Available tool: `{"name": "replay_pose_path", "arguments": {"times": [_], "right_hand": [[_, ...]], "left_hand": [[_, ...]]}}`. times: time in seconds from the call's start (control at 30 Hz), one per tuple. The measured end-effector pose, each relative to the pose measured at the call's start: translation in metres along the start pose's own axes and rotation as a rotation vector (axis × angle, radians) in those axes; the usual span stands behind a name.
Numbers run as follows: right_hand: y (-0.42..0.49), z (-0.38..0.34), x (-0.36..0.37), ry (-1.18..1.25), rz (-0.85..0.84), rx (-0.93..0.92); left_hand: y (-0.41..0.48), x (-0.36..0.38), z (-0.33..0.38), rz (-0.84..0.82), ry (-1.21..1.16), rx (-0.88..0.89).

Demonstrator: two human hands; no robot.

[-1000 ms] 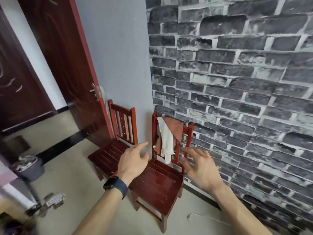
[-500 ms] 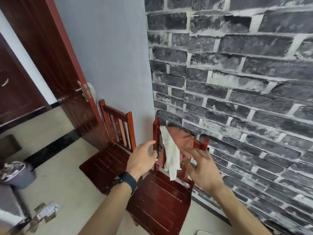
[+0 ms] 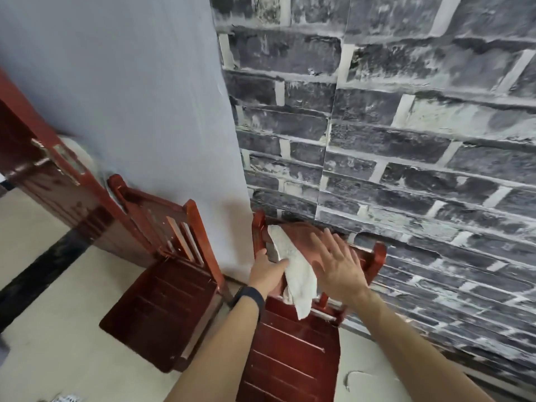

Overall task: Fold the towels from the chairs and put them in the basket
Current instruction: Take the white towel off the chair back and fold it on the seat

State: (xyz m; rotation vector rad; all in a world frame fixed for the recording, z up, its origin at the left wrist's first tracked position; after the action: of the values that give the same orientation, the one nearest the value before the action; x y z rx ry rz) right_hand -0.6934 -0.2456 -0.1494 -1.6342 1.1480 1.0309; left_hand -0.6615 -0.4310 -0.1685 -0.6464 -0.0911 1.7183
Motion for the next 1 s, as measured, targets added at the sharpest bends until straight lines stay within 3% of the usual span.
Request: {"name": "replay_pose_path", "arguments": {"times": [0.1, 0.3, 0.53, 0.73, 0.87, 1.0], "right_hand": [[0.022, -0.007, 0.021, -0.039, -0.037, 0.119], [0.03, -0.011, 0.033, 0.044, -0.01, 0.281], [0.038, -0.016, 0.027, 0.244, 0.04, 0.397], [0.033, -0.021, 0.024, 0.109, -0.026, 0.404], [0.035, -0.017, 0.024, 0.057, -0.068, 0.416], [0.027, -0.047, -0.003, 0.015, 0.004, 0.44]], "left_hand": [[0.045, 0.012, -0.001, -0.061, -0.059, 0.009], [0.063, 0.011, -0.001, -0.102, 0.303, 0.256], [0.052, -0.06, 0.063, -0.144, 0.055, 0.543], [0.032, -0.146, 0.146, -0.127, -0.014, 0.742], [-0.012, -0.206, 0.217, 0.035, -0.141, 0.856], [-0.054, -0.248, 0.265, 0.028, -0.119, 0.961]]}}
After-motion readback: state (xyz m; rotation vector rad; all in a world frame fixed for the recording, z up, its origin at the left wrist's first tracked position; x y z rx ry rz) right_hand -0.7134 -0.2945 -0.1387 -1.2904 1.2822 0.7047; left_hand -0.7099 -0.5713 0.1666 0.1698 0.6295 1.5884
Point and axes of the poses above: each hand's wrist, its own y-axis towards the middle knuckle, its own x-axis out of the palm, z = x × y, the point moved 3 cm from there along y, towards the middle knuckle, and after that the axes turned 10 degrees about x, right-handed, at the moved point
